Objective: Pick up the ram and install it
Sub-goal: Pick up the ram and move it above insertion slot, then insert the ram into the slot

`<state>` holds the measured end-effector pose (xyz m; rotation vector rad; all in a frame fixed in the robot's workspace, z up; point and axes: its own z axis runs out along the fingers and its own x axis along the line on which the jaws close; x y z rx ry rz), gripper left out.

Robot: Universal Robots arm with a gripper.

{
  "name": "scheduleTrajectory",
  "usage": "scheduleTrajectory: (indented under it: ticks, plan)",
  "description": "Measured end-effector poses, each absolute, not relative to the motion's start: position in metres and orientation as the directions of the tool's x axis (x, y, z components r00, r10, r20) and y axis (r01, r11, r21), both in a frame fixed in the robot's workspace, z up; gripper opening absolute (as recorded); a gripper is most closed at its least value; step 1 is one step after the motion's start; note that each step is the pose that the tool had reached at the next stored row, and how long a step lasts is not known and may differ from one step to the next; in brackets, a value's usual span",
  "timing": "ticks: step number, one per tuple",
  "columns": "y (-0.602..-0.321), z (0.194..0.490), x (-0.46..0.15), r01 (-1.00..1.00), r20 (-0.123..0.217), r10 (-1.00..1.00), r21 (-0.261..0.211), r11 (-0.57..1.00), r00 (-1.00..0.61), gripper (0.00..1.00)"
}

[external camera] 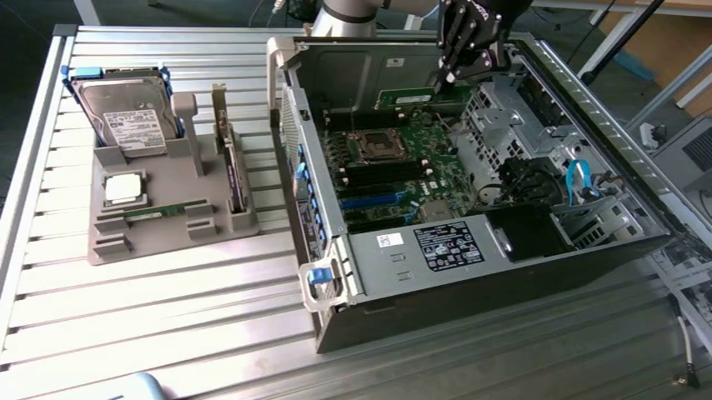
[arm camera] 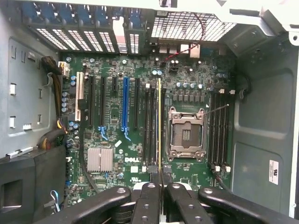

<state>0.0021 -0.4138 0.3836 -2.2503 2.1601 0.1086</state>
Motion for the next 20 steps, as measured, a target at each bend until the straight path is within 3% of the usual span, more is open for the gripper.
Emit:
scheduleTrajectory:
  ticks: [20]
  plan:
    - [-0.4137, 0.3743, 0.0021, -0.999, -0.064, -0.997, 0.033, -0.042, 0.04, 0.12]
